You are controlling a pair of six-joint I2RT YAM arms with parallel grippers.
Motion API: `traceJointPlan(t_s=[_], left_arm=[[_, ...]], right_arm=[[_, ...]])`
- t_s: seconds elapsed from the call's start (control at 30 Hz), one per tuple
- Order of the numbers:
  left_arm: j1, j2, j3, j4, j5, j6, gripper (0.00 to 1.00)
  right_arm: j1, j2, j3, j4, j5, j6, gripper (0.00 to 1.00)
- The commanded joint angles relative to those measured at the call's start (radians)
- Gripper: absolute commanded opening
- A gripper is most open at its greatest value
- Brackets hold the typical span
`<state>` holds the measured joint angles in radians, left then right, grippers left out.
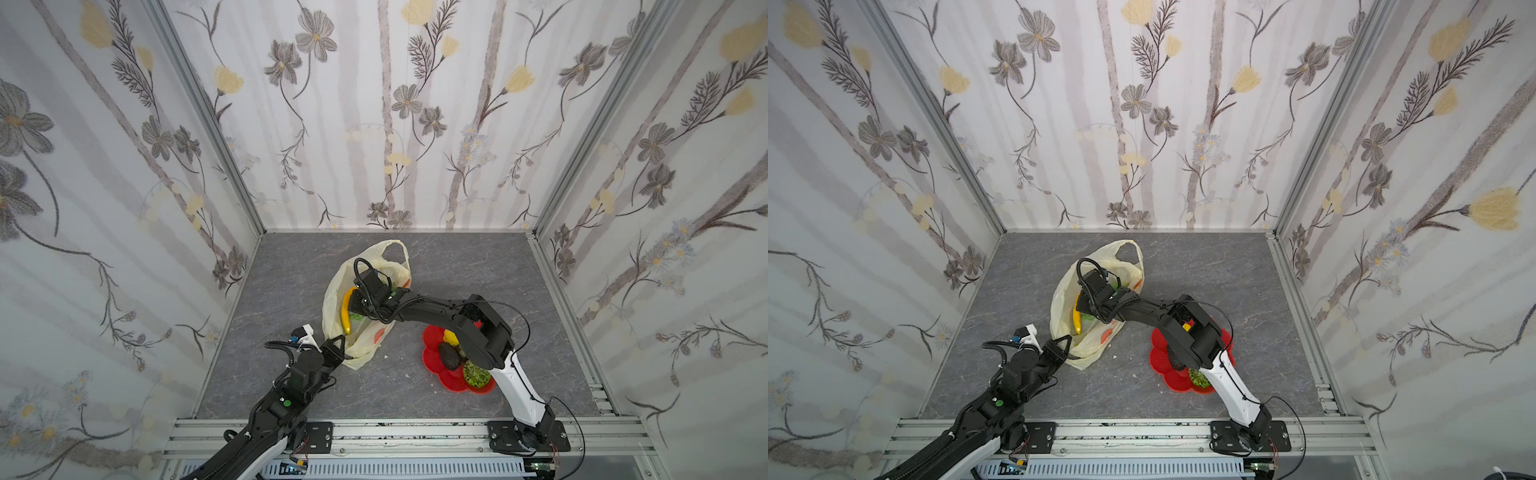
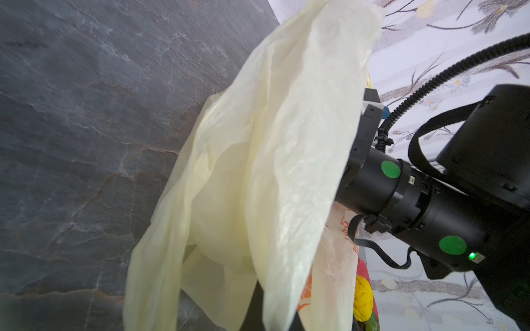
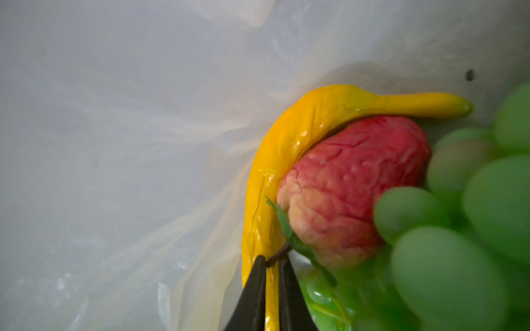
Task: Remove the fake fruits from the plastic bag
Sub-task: 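Grasp the red strawberry by its stem with the right gripper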
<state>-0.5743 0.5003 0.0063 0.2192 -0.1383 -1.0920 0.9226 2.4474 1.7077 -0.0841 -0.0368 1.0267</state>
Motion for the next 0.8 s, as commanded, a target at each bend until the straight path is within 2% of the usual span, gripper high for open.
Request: traceJointPlan(t_s=[0.0,0.53,0.77], left_arm=[[0.000,0.000,-0.054,0.000,-0.027,0.003,0.00],[0.000,0.012,-0.048,-0.003,-0.044,0.018,0.00],[-0.001,0.063,-0.007,-0.001,-0.059,0.083,0.00]], right_arm=[[0.001,-0.032,-0.025,0.037,0.046,-0.008,0.10],[-0.001,-0.111,-0.112,0.040,0.107,-0.049,0.04],[-0.001,-0.162,-0.158,0.069,0.118,-0.088,0.01]])
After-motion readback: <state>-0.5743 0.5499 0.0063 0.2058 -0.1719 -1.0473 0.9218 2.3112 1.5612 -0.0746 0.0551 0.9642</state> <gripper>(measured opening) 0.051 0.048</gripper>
